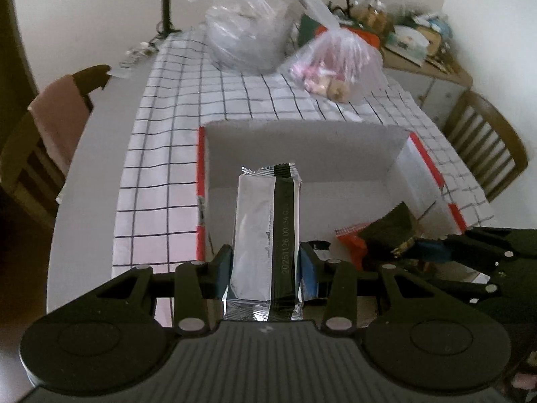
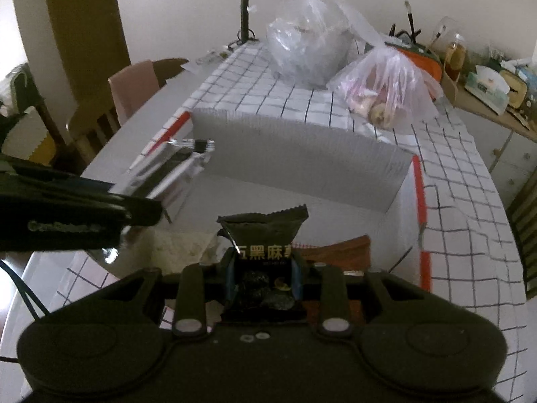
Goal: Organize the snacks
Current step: 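Carry both snacks over the red box and open both grippers inside it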
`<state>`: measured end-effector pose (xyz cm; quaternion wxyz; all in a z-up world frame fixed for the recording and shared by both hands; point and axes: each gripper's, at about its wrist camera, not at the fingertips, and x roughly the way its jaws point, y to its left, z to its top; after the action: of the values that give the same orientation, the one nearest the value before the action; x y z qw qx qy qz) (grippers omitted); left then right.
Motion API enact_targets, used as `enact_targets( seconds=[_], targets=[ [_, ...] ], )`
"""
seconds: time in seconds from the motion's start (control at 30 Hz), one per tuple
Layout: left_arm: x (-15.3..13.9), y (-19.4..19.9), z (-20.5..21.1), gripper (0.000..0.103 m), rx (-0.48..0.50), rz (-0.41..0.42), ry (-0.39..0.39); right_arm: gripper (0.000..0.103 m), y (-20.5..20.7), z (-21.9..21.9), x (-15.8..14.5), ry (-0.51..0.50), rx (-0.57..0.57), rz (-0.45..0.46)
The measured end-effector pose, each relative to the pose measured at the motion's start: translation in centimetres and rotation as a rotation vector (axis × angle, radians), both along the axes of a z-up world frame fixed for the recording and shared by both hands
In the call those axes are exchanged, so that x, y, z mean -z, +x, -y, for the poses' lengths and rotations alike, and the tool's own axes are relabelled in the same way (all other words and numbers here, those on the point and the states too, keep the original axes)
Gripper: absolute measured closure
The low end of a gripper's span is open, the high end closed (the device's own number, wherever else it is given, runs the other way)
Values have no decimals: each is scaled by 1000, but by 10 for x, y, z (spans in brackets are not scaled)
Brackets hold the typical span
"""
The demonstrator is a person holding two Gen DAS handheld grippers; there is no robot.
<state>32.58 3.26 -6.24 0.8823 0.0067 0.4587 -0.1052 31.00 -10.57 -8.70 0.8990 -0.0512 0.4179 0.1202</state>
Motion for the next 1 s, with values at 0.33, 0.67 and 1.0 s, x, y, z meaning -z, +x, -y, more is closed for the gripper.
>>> enact_targets(
  seconds=[0.33,0.67,1.0],
  targets=[
    [33,9,5,61,63,-71,31,70,9,-12,28,-26,22,-64],
    [33,8,4,61,80,-78,12,62,7,-3,27,11,24,-89],
    [8,-8,-9,50,80,-36,-40,38,-17,0,-2,38,38,-28]
  ],
)
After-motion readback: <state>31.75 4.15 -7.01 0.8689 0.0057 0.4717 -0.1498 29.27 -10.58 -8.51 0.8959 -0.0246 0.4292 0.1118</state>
